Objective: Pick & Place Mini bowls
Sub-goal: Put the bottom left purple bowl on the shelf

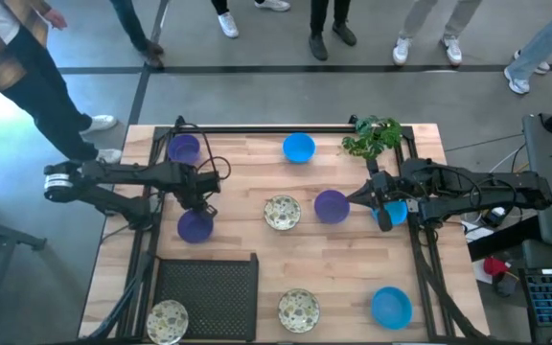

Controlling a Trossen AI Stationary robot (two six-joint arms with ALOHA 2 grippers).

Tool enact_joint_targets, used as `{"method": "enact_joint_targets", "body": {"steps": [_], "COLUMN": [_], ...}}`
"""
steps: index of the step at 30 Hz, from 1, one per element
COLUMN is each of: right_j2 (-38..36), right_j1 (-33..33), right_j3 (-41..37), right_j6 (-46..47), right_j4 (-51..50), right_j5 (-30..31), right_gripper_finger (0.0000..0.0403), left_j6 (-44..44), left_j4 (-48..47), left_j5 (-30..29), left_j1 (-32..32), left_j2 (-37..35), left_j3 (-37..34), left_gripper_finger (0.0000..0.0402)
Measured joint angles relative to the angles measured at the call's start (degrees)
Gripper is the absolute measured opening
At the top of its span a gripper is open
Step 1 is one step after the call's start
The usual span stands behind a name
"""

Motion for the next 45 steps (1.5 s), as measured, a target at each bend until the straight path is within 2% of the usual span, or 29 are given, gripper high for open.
{"method": "enact_joint_targets", "body": {"steps": [19,23,28,35,45], "right_j2": [0.0,0.0,0.0,0.0,0.0], "right_j1": [0.0,0.0,0.0,0.0,0.0], "right_j3": [0.0,0.0,0.0,0.0,0.0], "right_j6": [0.0,0.0,0.0,0.0,0.0], "right_j4": [0.0,0.0,0.0,0.0,0.0], "right_j5": [0.0,0.0,0.0,0.0,0.0], "right_gripper_finger": [0.0008,0.0008,0.0008,0.0008,0.0008], "left_j6": [2.3,2.1,1.8,2.0,3.6], "left_j4": [5.0,5.0,5.2,5.1,1.2], "left_j5": [-0.3,-0.3,0.6,2.6,4.7], "left_j1": [0.0,0.0,0.0,0.0,-0.2], "left_j2": [1.7,1.7,1.6,1.5,-0.6], "left_j3": [-4.1,-4.3,-4.2,-3.2,3.2], "left_gripper_finger": [0.0093,0.0071,0.0011,0.0003,0.0000]}}
